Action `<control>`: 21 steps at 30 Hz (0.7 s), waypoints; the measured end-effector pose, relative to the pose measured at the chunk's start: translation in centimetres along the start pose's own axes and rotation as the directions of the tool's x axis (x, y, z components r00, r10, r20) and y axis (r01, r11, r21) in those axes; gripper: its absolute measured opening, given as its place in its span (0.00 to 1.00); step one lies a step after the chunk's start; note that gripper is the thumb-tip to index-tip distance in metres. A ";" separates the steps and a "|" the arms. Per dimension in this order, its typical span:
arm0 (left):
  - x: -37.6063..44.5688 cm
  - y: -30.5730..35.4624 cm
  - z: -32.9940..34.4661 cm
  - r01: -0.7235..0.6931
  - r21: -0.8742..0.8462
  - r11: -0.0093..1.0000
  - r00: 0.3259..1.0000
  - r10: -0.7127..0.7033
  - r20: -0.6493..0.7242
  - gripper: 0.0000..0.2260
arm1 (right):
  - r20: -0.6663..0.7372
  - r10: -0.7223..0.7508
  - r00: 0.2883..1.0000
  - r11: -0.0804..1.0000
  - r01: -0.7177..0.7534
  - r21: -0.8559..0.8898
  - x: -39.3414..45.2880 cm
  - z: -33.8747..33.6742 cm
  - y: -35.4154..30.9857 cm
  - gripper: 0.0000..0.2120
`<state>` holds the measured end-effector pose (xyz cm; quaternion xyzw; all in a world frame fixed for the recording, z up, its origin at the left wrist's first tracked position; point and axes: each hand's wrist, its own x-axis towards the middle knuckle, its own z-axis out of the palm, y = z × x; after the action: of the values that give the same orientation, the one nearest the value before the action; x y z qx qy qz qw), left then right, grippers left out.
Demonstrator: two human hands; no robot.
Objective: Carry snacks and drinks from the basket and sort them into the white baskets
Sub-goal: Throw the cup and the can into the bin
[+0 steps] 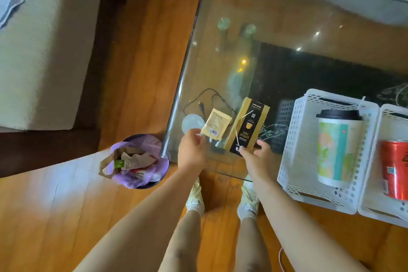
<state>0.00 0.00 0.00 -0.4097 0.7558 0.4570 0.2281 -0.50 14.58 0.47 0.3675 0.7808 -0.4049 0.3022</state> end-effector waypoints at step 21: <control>5.3 0.6 3.0 -0.194 0.548 0.814 0.965 0.259 -0.043 0.12 | -0.041 0.021 0.999 0.978 -0.012 0.207 4.1 2.4 0.4 0.33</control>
<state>-3.53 0.62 -4.92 -0.2617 0.9088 0.2254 0.2339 -2.00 14.02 -4.02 0.4121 0.7375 -0.4735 0.2490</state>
